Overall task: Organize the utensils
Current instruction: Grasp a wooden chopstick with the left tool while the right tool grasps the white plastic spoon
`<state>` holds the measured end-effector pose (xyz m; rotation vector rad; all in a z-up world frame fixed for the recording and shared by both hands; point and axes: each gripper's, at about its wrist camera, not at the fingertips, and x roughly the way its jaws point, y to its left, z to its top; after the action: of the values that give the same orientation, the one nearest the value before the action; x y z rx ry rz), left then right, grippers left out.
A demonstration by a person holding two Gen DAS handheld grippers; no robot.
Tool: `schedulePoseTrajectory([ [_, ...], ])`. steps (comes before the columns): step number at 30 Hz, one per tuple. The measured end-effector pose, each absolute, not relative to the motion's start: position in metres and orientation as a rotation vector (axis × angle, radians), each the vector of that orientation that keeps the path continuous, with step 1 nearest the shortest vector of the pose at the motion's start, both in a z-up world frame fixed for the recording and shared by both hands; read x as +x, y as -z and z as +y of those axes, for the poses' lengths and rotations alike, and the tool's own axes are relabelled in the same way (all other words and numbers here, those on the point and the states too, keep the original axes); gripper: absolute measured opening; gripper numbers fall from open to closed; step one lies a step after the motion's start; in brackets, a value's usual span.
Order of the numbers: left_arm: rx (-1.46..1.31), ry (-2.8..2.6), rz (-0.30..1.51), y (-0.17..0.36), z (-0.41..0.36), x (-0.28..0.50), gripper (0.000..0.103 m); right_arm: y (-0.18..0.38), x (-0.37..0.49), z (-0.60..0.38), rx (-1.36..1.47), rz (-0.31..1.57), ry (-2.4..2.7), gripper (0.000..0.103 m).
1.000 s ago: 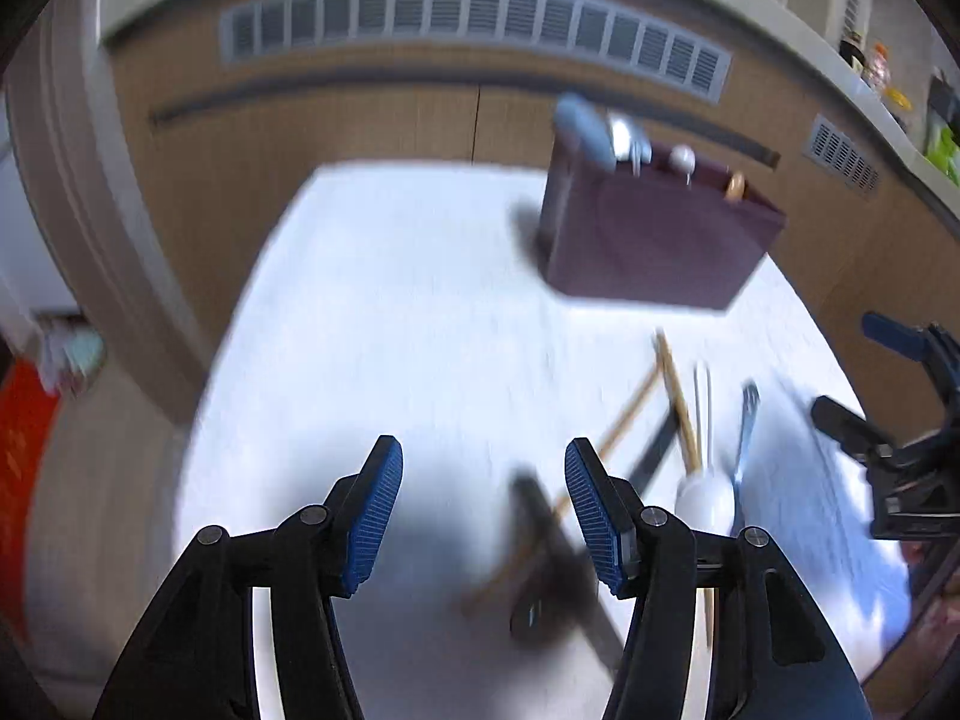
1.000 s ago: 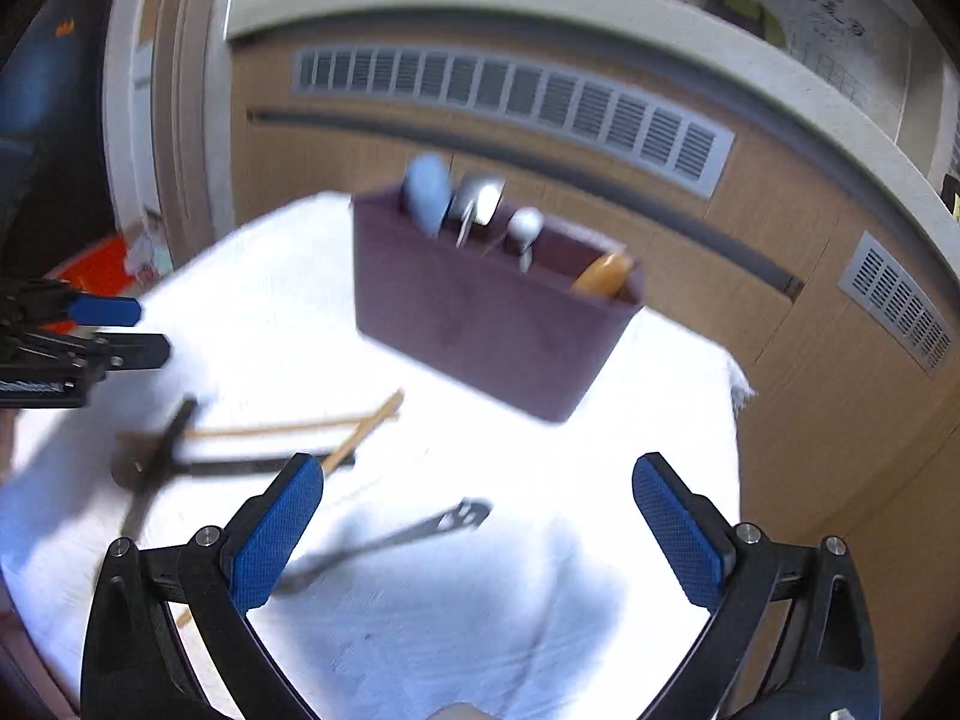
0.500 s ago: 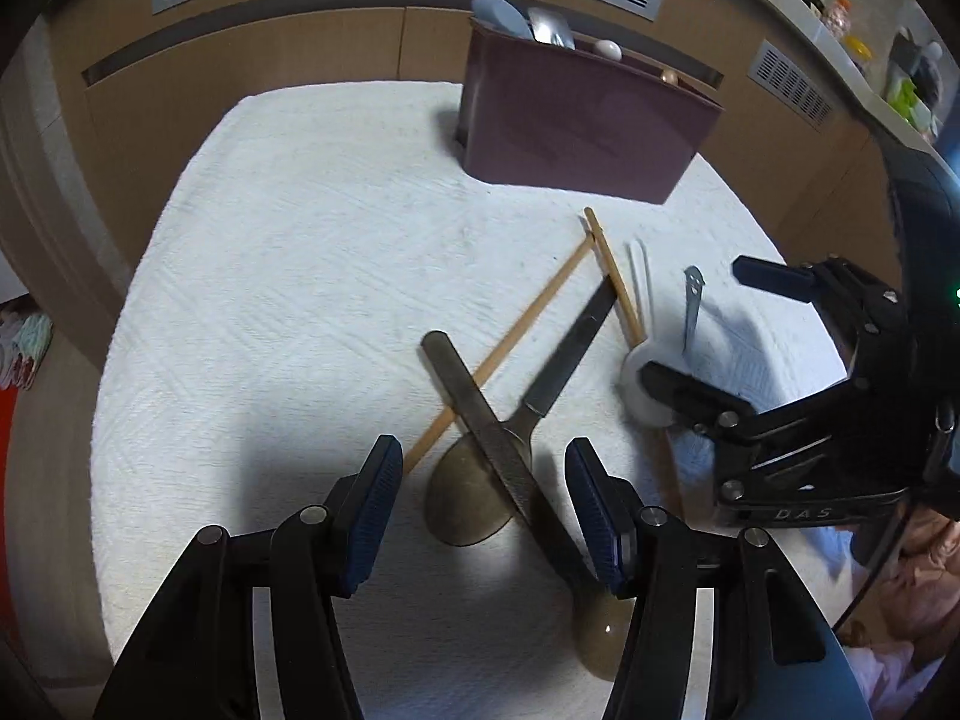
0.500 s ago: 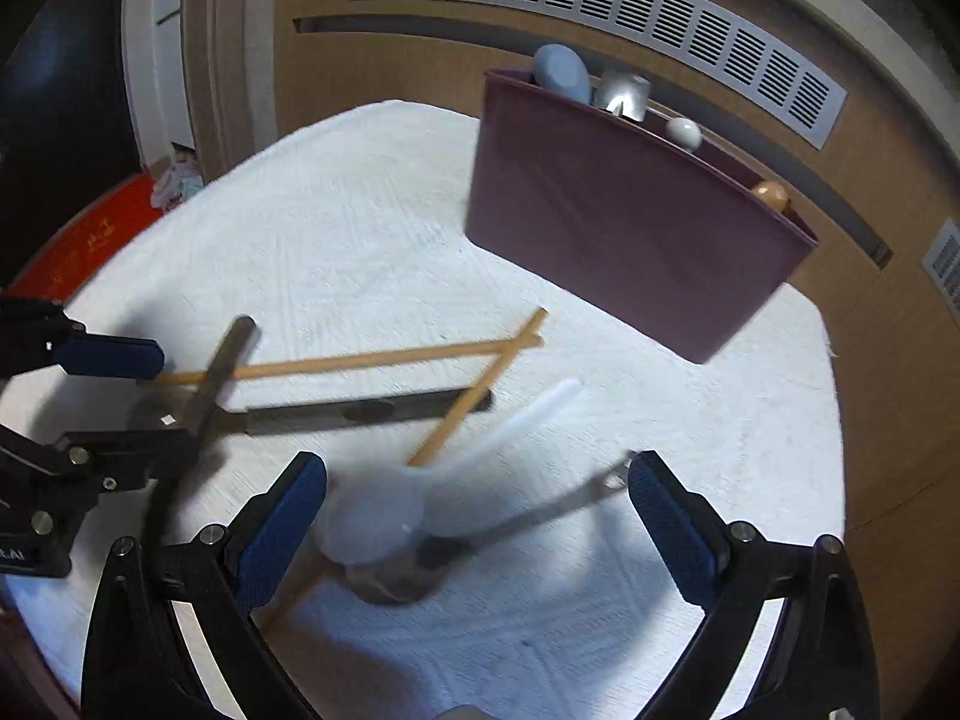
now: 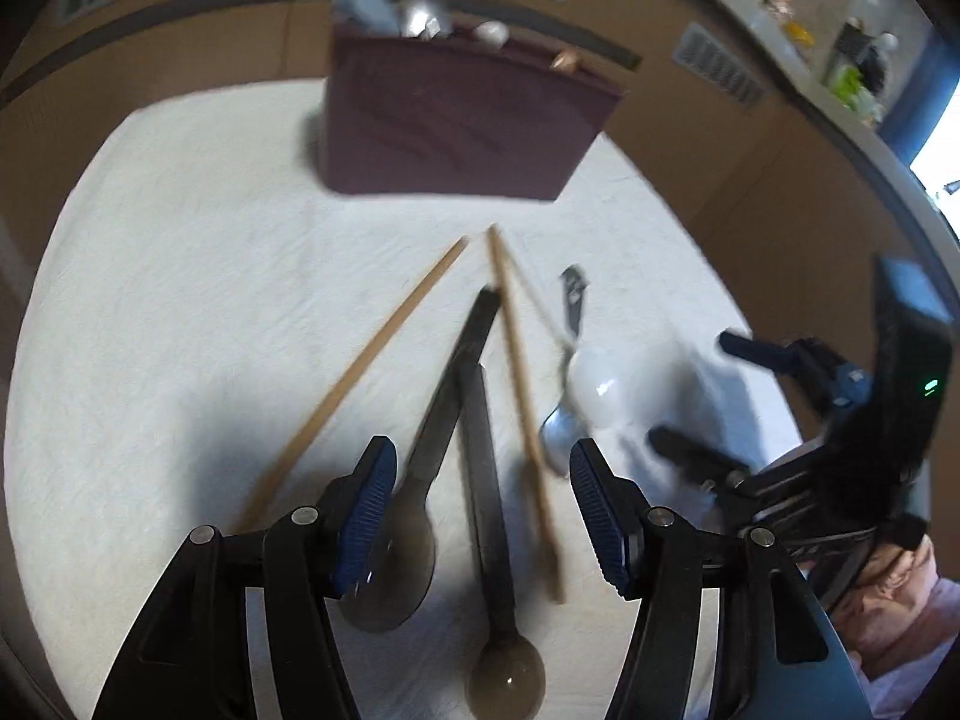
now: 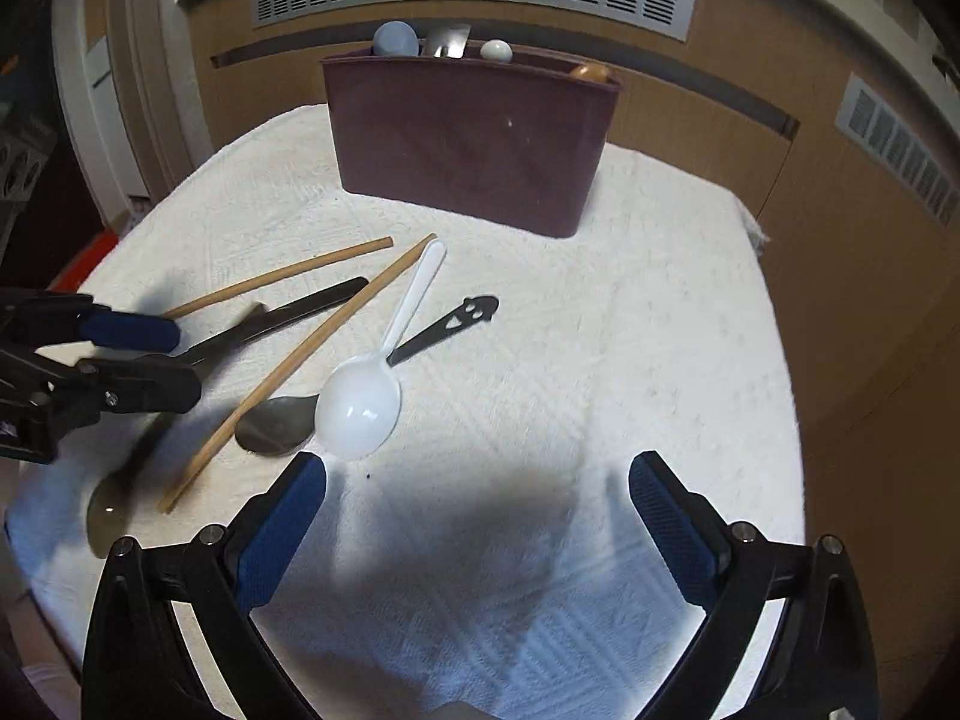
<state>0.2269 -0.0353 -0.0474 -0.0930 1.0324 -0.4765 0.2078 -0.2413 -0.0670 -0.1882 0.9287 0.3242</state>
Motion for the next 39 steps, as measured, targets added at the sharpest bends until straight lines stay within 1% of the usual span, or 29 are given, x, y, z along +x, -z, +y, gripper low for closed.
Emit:
schedulePoseTrajectory([
  [1,-0.056,0.473,1.009,0.042,-0.037,0.23,0.06,0.07,0.208,-0.243,-0.163,0.941,-0.335,0.1],
  [3,0.072,0.457,0.948,0.031,-0.045,0.241,0.054,0.076,0.21,-0.242,-0.118,0.964,-0.353,0.1],
  [4,0.123,0.452,0.941,0.03,-0.049,0.248,0.044,0.078,0.211,-0.245,-0.092,0.975,-0.36,0.1],
  [5,0.171,0.457,0.954,0.031,-0.053,0.257,0.037,0.081,0.212,-0.248,-0.065,0.988,-0.366,0.1],
  [6,0.201,0.467,0.974,0.034,-0.055,0.265,0.035,0.083,0.211,-0.248,-0.042,0.994,-0.369,0.101],
  [8,0.287,0.474,1.026,0.042,-0.063,0.28,0.027,0.083,0.208,-0.251,-0.015,0.984,-0.363,0.102],
  [12,0.411,0.438,1.099,0.063,-0.07,0.296,0.027,0.083,0.203,-0.257,0.039,0.975,-0.358,0.103],
  [18,0.357,0.412,1.115,0.067,-0.064,0.301,0.025,0.083,0.209,-0.258,0.076,1.009,-0.327,0.103],
  [21,0.261,0.394,1.113,0.067,-0.054,0.301,0.019,0.083,0.211,-0.25,0.026,1.029,-0.308,0.103],
  [22,0.22,0.372,1.105,0.067,-0.048,0.3,0.014,0.084,0.212,-0.246,-0.013,1.037,-0.308,0.103],
  [23,0.191,0.348,1.096,0.067,-0.042,0.299,0.011,0.085,0.213,-0.242,-0.05,1.04,-0.309,0.103],
  [24,0.161,0.315,1.082,0.064,-0.038,0.295,0.01,0.085,0.214,-0.238,-0.085,1.038,-0.314,0.103],
  [26,0.125,0.235,1.046,0.064,-0.026,0.291,0.01,0.078,0.217,-0.236,-0.079,1.01,-0.322,0.091],
  [28,0.105,0.195,1.038,0.064,-0.015,0.287,0.01,0.068,0.224,-0.231,-0.079,0.987,-0.34,0.068],
  [29,0.091,0.196,1.046,0.064,-0.009,0.285,0.01,0.065,0.229,-0.226,-0.1,0.985,-0.344,0.062],
  [30,0.079,0.196,1.058,0.063,-0.004,0.282,0.01,0.062,0.234,-0.222,-0.115,0.986,-0.345,0.051],
  [31,0.074,0.197,1.068,0.063,0.0,0.28,0.01,0.06,0.239,-0.217,-0.118,0.988,-0.353,0.043],
  [32,0.067,0.202,1.08,0.062,0.004,0.277,0.01,0.06,0.243,-0.213,-0.113,0.993,-0.365,0.04],
  [34,0.055,0.219,1.097,0.062,0.011,0.272,0.011,0.061,0.251,-0.203,-0.097,1.013,-0.398,0.03],
  [36,0.052,0.223,1.101,0.062,0.013,0.262,0.011,0.064,0.262,-0.192,-0.081,1.032,-0.414,0.024],
  [39,0.04,0.231,1.102,0.066,0.001,0.258,0.011,0.07,0.273,-0.184,-0.085,1.059,-0.385,0.018],
])
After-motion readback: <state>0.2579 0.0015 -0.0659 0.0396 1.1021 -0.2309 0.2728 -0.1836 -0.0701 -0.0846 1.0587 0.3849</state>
